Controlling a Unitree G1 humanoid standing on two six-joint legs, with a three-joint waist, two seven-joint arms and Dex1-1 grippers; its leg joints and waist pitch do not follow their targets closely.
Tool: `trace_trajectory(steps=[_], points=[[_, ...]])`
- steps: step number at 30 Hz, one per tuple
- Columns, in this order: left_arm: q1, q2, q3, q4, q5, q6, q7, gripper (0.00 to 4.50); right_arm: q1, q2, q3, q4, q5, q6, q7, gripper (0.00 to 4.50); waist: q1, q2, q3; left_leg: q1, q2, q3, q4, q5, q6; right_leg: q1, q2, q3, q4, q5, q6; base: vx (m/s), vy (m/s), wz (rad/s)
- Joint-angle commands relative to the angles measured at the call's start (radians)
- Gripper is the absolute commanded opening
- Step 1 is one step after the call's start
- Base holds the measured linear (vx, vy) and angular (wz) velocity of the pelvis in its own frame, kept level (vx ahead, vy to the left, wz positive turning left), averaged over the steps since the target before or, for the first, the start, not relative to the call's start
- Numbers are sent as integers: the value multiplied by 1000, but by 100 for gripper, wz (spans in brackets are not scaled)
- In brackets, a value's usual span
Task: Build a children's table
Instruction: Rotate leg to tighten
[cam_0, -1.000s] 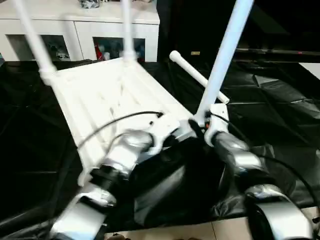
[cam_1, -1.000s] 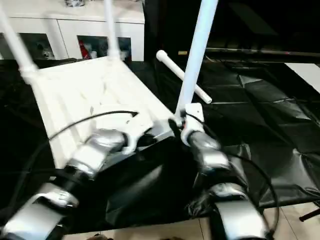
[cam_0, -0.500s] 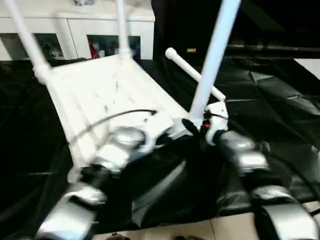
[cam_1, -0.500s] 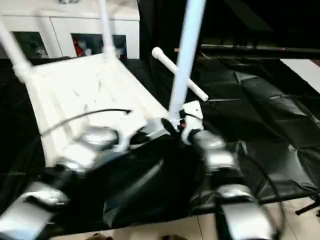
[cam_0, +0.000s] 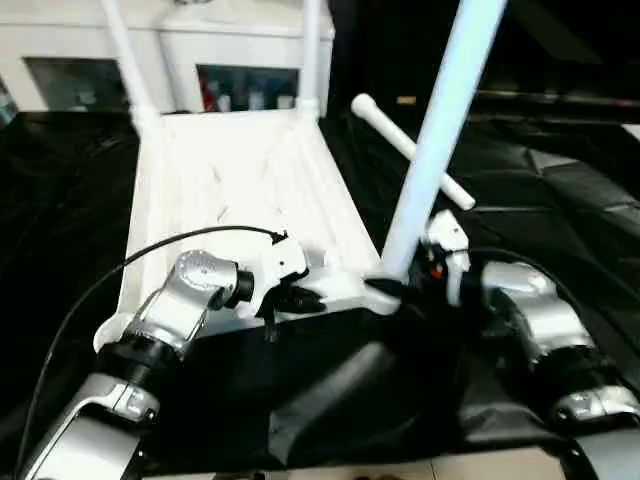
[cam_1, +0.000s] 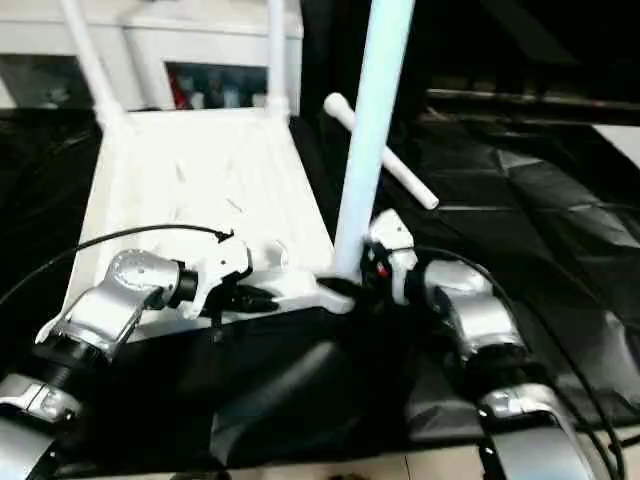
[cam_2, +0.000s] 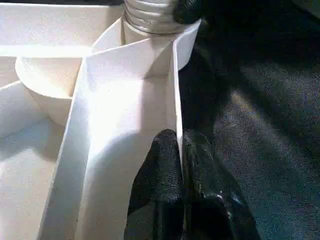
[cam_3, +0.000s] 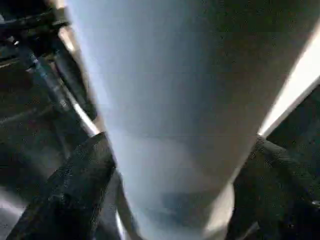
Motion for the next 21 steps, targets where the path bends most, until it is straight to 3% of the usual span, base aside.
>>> trace_trajectory(steps=[1, 7, 8, 21], points=[[-6, -29, -27, -12, -33, -23, -39, 0, -2, 2, 29, -7, -24, 1, 17, 357, 1, -19, -71, 15, 69, -30, -67, -208, 48, 44, -83, 63, -73, -323, -186, 0, 0, 0], [-7, -31, -24, -11, -34, -26, -39, 0, 2, -2, 33, -12, -25, 10, 31, 310, 0, -15, -71, 17, 71, -33, -70, -218, 36, 43, -80, 62, -73, -333, -182, 0, 0, 0], [-7, -31, -23, -11, -33, -26, -40, 0, 1, 1, 30, -10, -23, 13, 31, 285, -1, -14, -71, 18, 71, -33, -70, -221, 36, 43, -80, 62, -73, -330, -184, 0, 0, 0], [-6, -31, -17, 2, -20, -22, -17, 0, 15, 13, 26, 17, -32, 9, 11, 272, 1, -15, -73, 16, 70, -32, -67, -203, 42, 46, -81, 62, -71, -311, -189, 0, 0, 0]])
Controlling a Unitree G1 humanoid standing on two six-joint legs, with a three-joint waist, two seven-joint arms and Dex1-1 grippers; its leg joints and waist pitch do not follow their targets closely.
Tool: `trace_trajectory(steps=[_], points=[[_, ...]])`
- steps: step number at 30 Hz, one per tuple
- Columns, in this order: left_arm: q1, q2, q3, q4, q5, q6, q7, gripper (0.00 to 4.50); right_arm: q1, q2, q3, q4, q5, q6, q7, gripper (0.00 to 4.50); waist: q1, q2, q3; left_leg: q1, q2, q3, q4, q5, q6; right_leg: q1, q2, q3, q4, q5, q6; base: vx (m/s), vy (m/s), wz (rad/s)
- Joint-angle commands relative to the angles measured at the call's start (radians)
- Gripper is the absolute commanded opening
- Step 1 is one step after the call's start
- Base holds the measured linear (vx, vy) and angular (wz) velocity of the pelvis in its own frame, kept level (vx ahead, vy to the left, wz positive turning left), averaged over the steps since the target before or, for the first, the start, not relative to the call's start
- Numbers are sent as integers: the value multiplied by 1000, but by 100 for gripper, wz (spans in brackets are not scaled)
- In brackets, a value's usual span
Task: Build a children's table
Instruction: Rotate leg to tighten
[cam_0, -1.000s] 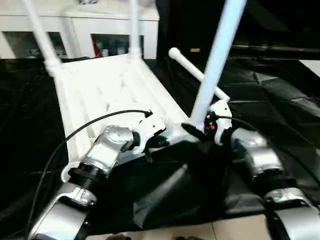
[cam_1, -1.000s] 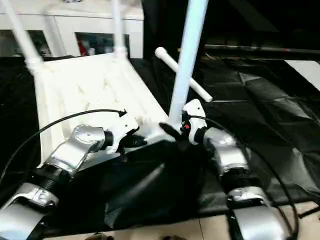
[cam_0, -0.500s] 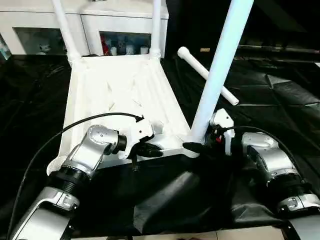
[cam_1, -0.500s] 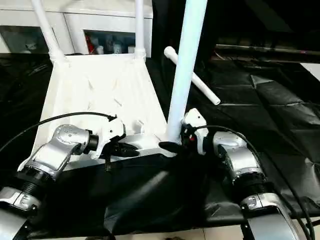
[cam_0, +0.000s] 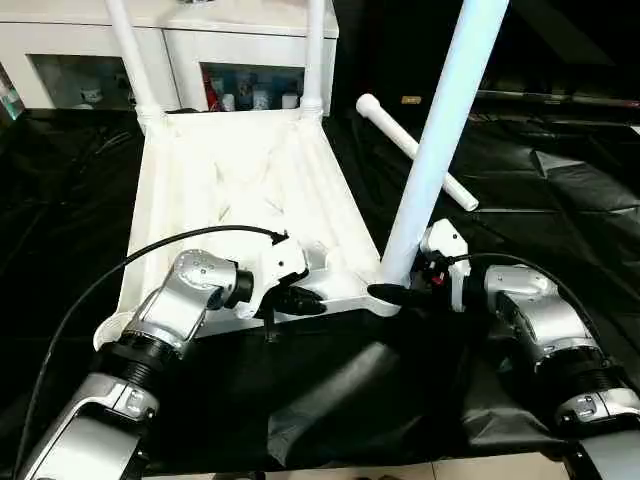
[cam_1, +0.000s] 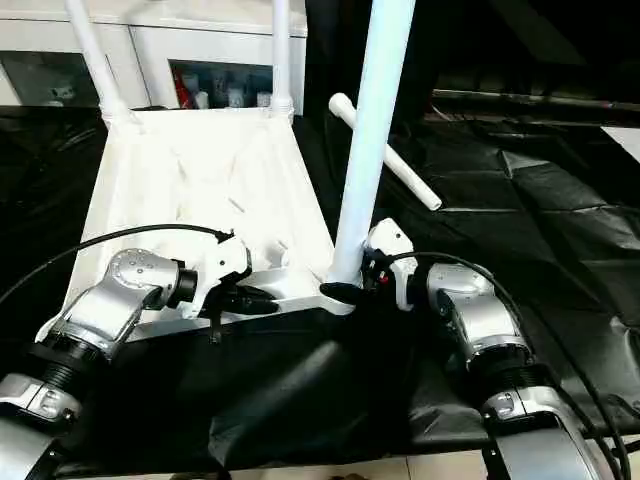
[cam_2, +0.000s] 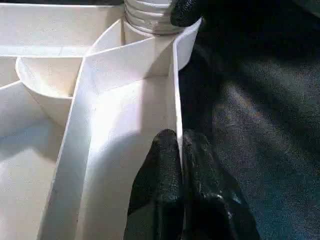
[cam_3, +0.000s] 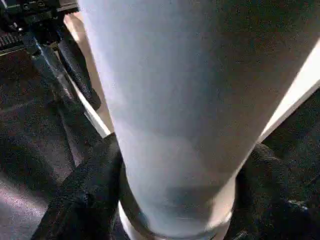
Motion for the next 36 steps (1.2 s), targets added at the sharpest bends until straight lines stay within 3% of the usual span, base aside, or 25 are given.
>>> trace_trajectory(steps=[1, 4, 6, 8, 11, 13, 17, 19, 24, 28, 30, 34, 36], points=[[-13, -54, -6, 22, -7, -5, 58, 0, 2, 41, -15, 66, -20, 1, -107, 272, -3, -14, -72, 17, 70, -31, -67, -206, 39, 42, -82, 63, -72, -313, -193, 0, 0, 0], [-30, -105, 21, 56, 13, 49, 188, 0, -15, 97, -77, 157, -28, -17, -319, 272, -10, -14, -66, 23, 68, -35, -72, -261, 4, 39, -83, 60, -83, -400, -178, 0, 0, 0], [-49, -163, 37, 90, 35, 90, 316, 0, -32, 156, -127, 207, -20, -4, -507, 272, -19, -13, -65, 29, 67, -41, -73, -317, -22, 35, -84, 56, -95, -491, -149, 0, 0, 0], [-66, -214, 60, 118, 46, 112, 430, 0, -46, 203, -160, 234, -7, 12, -626, 272, -30, -14, -64, 32, 65, -44, -73, -348, -31, 31, -83, 52, -104, -536, -133, 0, 0, 0], [-88, -290, 72, 143, 54, 143, 539, 0, -77, 283, -196, 269, 5, 32, -792, 271, -33, -15, -66, 33, 62, -46, -70, -360, -20, 29, -85, 49, -114, -574, -108, 0, 0, 0], [-96, -334, 50, 155, 82, 139, 587, 0, -111, 337, -186, 313, -26, 30, -884, 271, -36, -13, -66, 33, 62, -47, -73, -370, -20, 28, -82, 46, -116, -566, -95, 0, 0, 0], [-91, -342, 32, 148, 94, 120, 582, 0, -127, 369, -155, 319, -47, -19, -844, 271, -35, -12, -69, 30, 62, -45, -75, -375, -11, 30, -86, 47, -117, -542, -86, 0, 0, 0], [-87, -332, 34, 142, 94, 115, 576, 0, -130, 371, -161, 316, -39, -38, -820, 340, -36, -16, -70, 25, 65, -45, -79, -362, -4, 33, -83, 47, -113, -497, -95, 0, 0, 0], [-78, -299, 31, 127, 90, 92, 540, 0, -140, 348, -161, 306, -40, -54, -774, 362, -39, -16, -68, 21, 62, -45, -79, -365, 5, 35, -85, 47, -114, -516, -97, 0, 0, 0], [-57, -240, 35, 99, 64, 9, 423, 0, -126, 248, -128, 240, -48, -51, -585, 362, -37, -19, -68, 17, 63, -44, -76, -345, 21, 38, -88, 48, -116, -529, -86, 0, 0, 0], [-49, -208, 39, 86, 47, -2, 365, 0, -98, 181, -85, 183, -47, -48, -425, 362, -33, -22, -69, 20, 62, -41, -75, -331, 32, 38, -86, 49, -115, -517, -93, 0, 0, 0], [-27, -165, 32, 52, 9, -29, 251, 0, -66, 112, -50, 116, -47, -50, -280, 362, -26, -20, -71, 17, 66, -39, -75, -288, 45, 39, -85, 53, -105, -462, -121, 0, 0, 0], [-3, -121, 13, 11, -24, -29, 128, 0, -50, 68, -28, 74, -38, -43, -182, 362, -24, -19, -71, 19, 69, -38, -75, -281, 45, 39, -84, 55, -99, -424, -141, 0, 0, 0]])
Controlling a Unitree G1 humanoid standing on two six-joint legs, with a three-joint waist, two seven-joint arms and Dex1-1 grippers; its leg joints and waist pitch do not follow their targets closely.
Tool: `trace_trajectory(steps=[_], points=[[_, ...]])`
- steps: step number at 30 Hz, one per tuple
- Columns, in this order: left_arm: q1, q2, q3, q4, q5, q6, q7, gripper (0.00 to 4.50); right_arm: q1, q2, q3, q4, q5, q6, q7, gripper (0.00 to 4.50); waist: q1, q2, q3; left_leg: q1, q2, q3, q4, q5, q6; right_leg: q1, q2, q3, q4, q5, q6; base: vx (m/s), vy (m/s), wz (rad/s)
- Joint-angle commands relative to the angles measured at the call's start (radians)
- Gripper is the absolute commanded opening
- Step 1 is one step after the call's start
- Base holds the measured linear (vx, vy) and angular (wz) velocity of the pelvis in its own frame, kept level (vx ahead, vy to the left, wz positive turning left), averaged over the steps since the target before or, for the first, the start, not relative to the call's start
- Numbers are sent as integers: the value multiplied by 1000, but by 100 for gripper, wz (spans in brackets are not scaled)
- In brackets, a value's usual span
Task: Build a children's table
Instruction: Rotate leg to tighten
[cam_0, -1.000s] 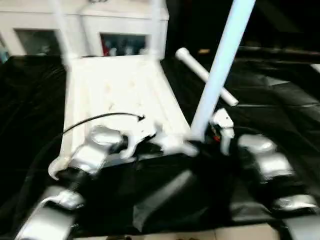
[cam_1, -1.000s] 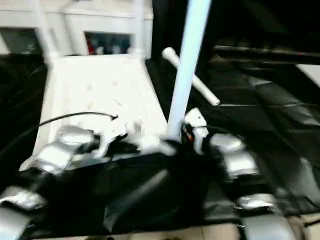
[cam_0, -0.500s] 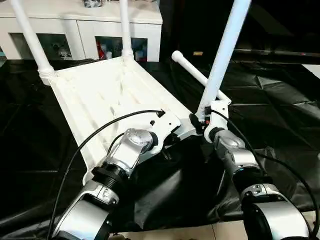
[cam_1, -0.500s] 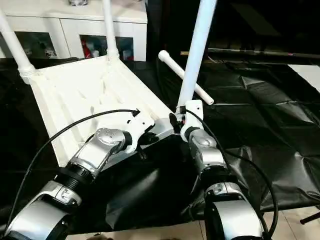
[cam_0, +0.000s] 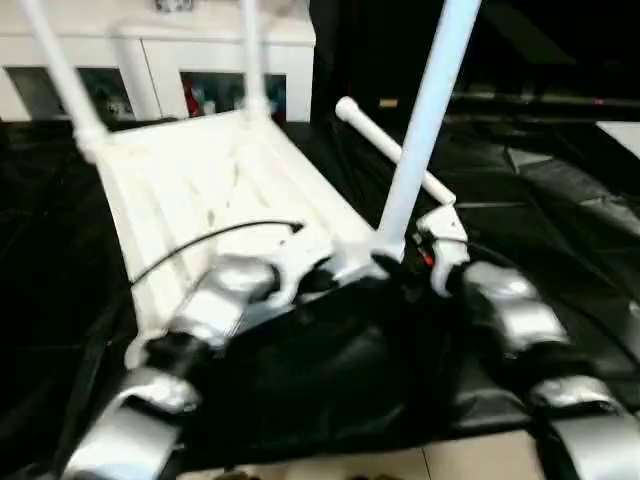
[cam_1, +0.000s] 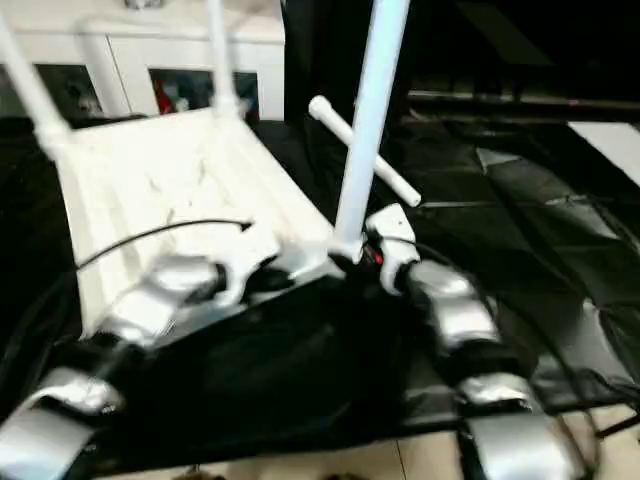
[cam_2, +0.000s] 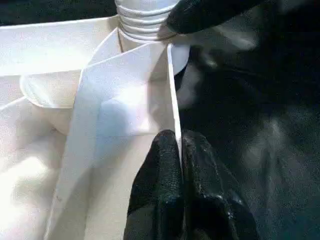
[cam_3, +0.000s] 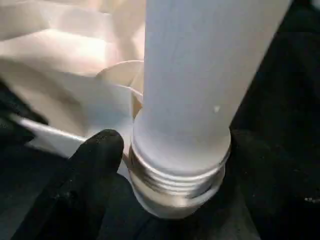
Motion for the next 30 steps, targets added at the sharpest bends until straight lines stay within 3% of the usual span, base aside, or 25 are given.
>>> trace_trajectory(steps=[1, 3, 5, 6, 9, 17, 18, 24, 30], points=[[24, -4, -20, -57, -84, -60, -129, 0, 3, -10, 43, -63, 6, 3, 105, 362, 6, -14, -62, 16, 69, -37, -69, -283, 48, 37, -82, 59, -81, -412, -152, 0, 0, 0], [39, 27, -24, -86, -115, -55, -214, 0, 23, -43, 72, -105, 15, 19, 204, 362, 10, -14, -62, 17, 71, -34, -69, -274, 52, 36, -81, 62, -73, -364, -176, 0, 0, 0], [40, 33, -22, -89, -120, -55, -225, 0, 26, -49, 85, -107, 6, 16, 220, 362, 20, -13, -61, 25, 72, -27, -66, -270, 50, 29, -77, 67, -68, -327, -200, 0, 0, 0], [40, 36, -21, -90, -121, -55, -231, 0, 25, -50, 90, -100, -5, 7, 221, 362, 20, -14, -61, 22, 71, -27, -65, -264, 48, 31, -76, 68, -64, -321, -204, 0, 0, 0], [39, 41, -19, -89, -117, -58, -237, 0, 20, -44, 91, -86, -11, 2, 219, 362, 23, -18, -64, 15, 69, -29, -64, -242, 46, 39, -82, 68, -61, -322, -199, 0, 0, 0], [37, 47, -10, -89, -115, -59, -245, 0, 25, -46, 97, -99, -11, 18, 246, 362, 27, -17, -62, 16, 70, -32, -66, -250, 36, 38, -80, 65, -65, -379, -172, 0, 0, 0], [38, 47, -8, -89, -114, -59, -247, 0, 26, -45, 96, -99, -5, 22, 251, 338, 26, -18, -62, 15, 69, -32, -66, -253, 35, 39, -80, 66, -66, -382, -170, 0, 0, 0], [42, 51, -6, -93, -114, -56, -249, 0, 32, -46, 100, -95, -13, 17, 252, 287, 27, -19, -62, 15, 69, -32, -66, -250, 33, 39, -81, 66, -65, -383, -166, 0, 0, 0], [46, 56, -6, -96, -111, -54, -252, 0, 36, -42, 99, -88, -16, 17, 252, 271, 28, -19, -63, 15, 69, -32, -65, -244, 35, 39, -80, 66, -64, -372, -169, 0, 0, 0]])
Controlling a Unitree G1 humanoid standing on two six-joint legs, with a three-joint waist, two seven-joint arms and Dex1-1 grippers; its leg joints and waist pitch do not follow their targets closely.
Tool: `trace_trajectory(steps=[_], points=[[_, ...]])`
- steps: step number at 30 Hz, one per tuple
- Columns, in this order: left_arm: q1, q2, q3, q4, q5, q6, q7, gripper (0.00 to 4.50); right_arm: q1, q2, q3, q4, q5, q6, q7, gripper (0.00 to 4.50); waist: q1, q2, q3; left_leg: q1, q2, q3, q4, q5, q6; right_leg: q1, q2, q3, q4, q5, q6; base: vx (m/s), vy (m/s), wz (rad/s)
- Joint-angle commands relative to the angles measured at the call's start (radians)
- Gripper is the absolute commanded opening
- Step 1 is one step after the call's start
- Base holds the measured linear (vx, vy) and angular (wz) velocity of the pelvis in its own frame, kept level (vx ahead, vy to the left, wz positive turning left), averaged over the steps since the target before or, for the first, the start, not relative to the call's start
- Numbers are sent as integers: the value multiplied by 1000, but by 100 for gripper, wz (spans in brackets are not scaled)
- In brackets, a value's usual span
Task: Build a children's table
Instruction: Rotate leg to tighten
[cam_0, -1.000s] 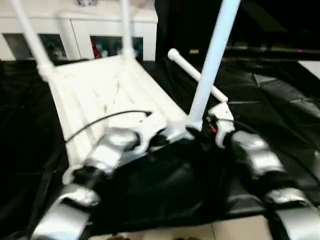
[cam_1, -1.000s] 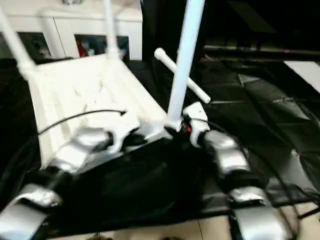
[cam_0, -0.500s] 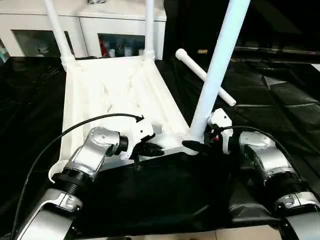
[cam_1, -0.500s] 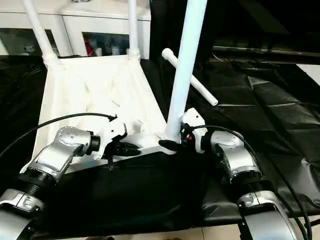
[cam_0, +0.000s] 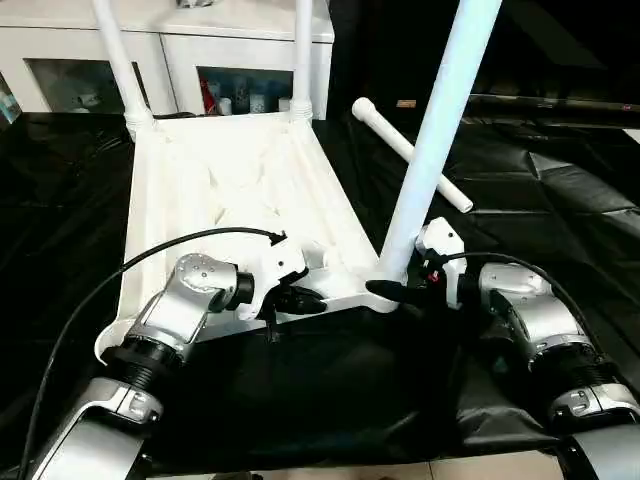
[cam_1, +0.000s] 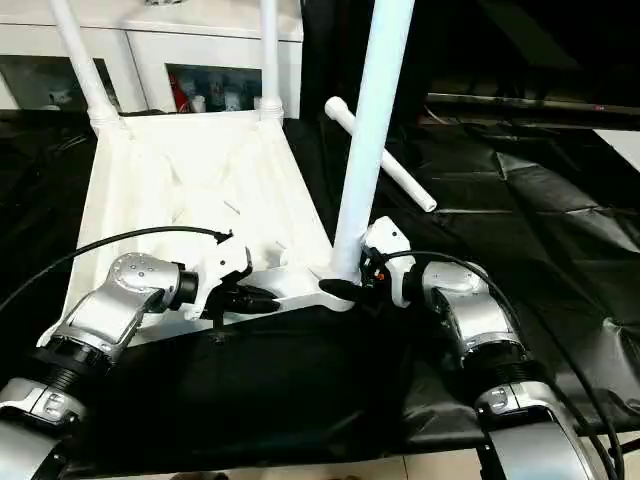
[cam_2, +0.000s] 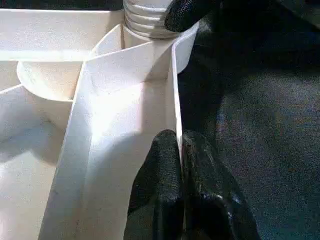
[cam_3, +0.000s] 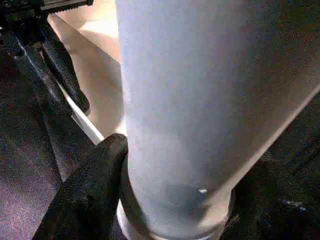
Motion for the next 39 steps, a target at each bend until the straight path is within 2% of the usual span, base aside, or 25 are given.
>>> trace_trajectory(steps=[1, 4, 6, 8, 9, 10, 11, 13, 14, 15, 17, 19, 21, 23, 27, 29, 30, 31, 32, 33, 35, 36, 37, 38, 39], points=[[5, -30, -6, -36, -63, -32, -42, 0, 10, 13, 31, 0, -18, 11, 21, 270, 0, -17, -64, 15, 68, -35, -67, -243, 36, 41, -80, 61, -80, -372, -170, 0, 0, 0], [6, -31, -4, -36, -61, -29, -39, 0, 14, 25, 19, 22, -20, 6, -18, 269, 0, -15, -64, 16, 68, -35, -67, -242, 35, 41, -81, 61, -80, -373, -170, 0, 0, 0], [-6, -59, 11, -2, -27, 0, 70, 0, 4, 57, -21, 106, -36, -2, -173, 269, -3, -15, -63, 15, 68, -36, -69, -247, 30, 40, -81, 60, -81, -378, -171, 0, 0, 0], [-6, -59, 11, -2, -27, 0, 70, 0, 4, 57, -21, 106, -36, -2, -173, 269, -11, -15, -60, 17, 66, -40, -70, -289, 9, 39, -82, 57, -90, -446, -158, 0, 0, 0], [-13, -74, 19, 16, -12, 13, 124, 0, 0, 71, -36, 138, -41, -2, -235, 269, -13, -16, -61, 18, 67, -41, -70, -294, 6, 40, -83, 57, -90, -456, -153, 0, 0, 0], [-31, -111, 41, 51, 15, 46, 248, 0, -8, 102, -63, 177, -47, 15, -367, 269, -17, -13, -58, 22, 66, -41, -70, -315, 3, 33, -81, 57, -96, -483, -147, 0, 0, 0], [-51, -152, 61, 75, 37, 97, 368, 0, -22, 140, -90, 207, -53, 52, -516, 269, -27, -8, -55, 28, 67, -42, -71, -341, -14, 25, -78, 57, -98, -505, -148, 0, 0, 0], [-78, -218, 93, 91, 47, 172, 506, 0, -45, 204, -138, 238, -38, 110, -699, 269, -37, -12, -55, 31, 64, -48, -70, -379, -36, 27, -80, 49, -105, -575, -127, 0, 0, 0], [-81, -227, 98, 93, 47, 180, 522, 0, -48, 211, -143, 241, -36, 116, -719, 269, -39, -12, -56, 30, 65, -50, -71, -380, -41, 28, -82, 48, -105, -581, -122, 0, 0, 0], [-92, -255, 109, 94, 40, 201, 556, 0, -60, 238, -161, 249, -25, 138, -773, 269, -40, -10, -57, 30, 62, -52, -69, -397, -40, 27, -82, 43, -113, -603, -103, 0, 0, 0], [-112, -302, 115, 104, 37, 204, 607, 0, -77, 283, -186, 262, 1, 156, -828, 269, -42, -14, -56, 35, 60, -48, -68, -416, -26, 21, -80, 41, -123, -604, -85, 0, 0, 0], [-120, -318, 110, 109, 39, 203, 620, 0, -83, 302, -192, 268, 10, 157, -839, 269, -38, -12, -60, 31, 59, -49, -70, -401, -12, 26, -82, 40, -127, -580, -73, 0, 0, 0], [-131, -339, 93, 122, 51, 194, 635, 0, -94, 332, -179, 283, 3, 138, -851, 269, -37, -11, -60, 26, 62, -49, -75, -388, -11, 27, -80, 42, -121, -537, -80, 0, 0, 0], [-133, -343, 91, 128, 56, 193, 640, 0, -99, 343, -176, 290, -1, 129, -851, 325, -36, -11, -60, 27, 62, -48, -75, -395, -12, 25, -82, 44, -119, -518, -88, 0, 0, 0], [-133, -340, 92, 130, 66, 199, 650, 0, -110, 359, -190, 295, 0, 118, -858, 346, -35, -12, -60, 23, 61, -48, -76, -392, -5, 28, -83, 46, -117, -514, -93, 0, 0, 0], [-133, -331, 96, 127, 68, 207, 653, 0, -117, 360, -207, 291, 7, 112, -861, 380, -45, -16, -63, 6, 60, -53, -79, -366, -4, 43, -85, 43, -111, -501, -89, 0, 0, 0], [-135, -327, 98, 129, 67, 210, 655, 0, -122, 355, -203, 288, -3, 97, -860, 380, -50, -14, -64, -1, 61, -55, -81, -348, -2, 46, -85, 43, -108, -477, -89, 0, 0, 0], [-135, -327, 98, 129, 67, 209, 655, 0, -122, 354, -202, 287, -4, 94, -858, 389, -50, -13, -64, 2, 61, -54, -81, -351, -2, 43, -83, 43, -108, -476, -91, 0, 0, 0], [-140, -323, 101, 135, 64, 206, 657, 0, -120, 339, -185, 247, -16, 57, -829, 389, -48, -12, -64, 14, 60, -50, -75, -362, 1, 34, -83, 45, -112, -469, -103, 0, 0, 0], [-140, -323, 101, 136, 64, 206, 657, 0, -117, 335, -183, 236, -16, 53, -821, 389, -46, -12, -65, 15, 59, -48, -74, -359, 4, 33, -83, 46, -111, -460, -110, 0, 0, 0], [-143, -323, 101, 137, 61, 190, 653, 0, -89, 305, -175, 142, -9, 37, -773, 389, -42, -10, -64, 12, 60, -46, -76, -337, 14, 36, -80, 48, -108, -421, -121, 0, 0, 0], [-144, -325, 101, 134, 56, 172, 646, 0, -60, 279, -172, 67, -2, 45, -744, 389, -40, -12, -65, 11, 61, -45, -76, -321, 20, 38, -79, 49, -104, -390, -126, 0, 0, 0], [-144, -325, 101, 134, 55, 170, 646, 0, -57, 277, -173, 60, -1, 47, -742, 389, -36, -13, -68, 12, 64, -44, -75, -303, 27, 39, -78, 51, -99, -353, -134, 0, 0, 0], [-148, -326, 101, 132, 51, 134, 644, 0, -21, 252, -181, -14, 10, 67, -717, 389, -36, -15, -68, 8, 63, -43, -75, -286, 38, 43, -78, 51, -96, -327, -146, 0, 0, 0], [-151, -330, 114, 126, 34, 114, 640, 0, 1, 235, -185, -54, 12, 84, -708, 389, -31, -16, -68, 12, 63, -40, -73, -272, 47, 40, -75, 52, -94, -308, -151, 0, 0, 0]])
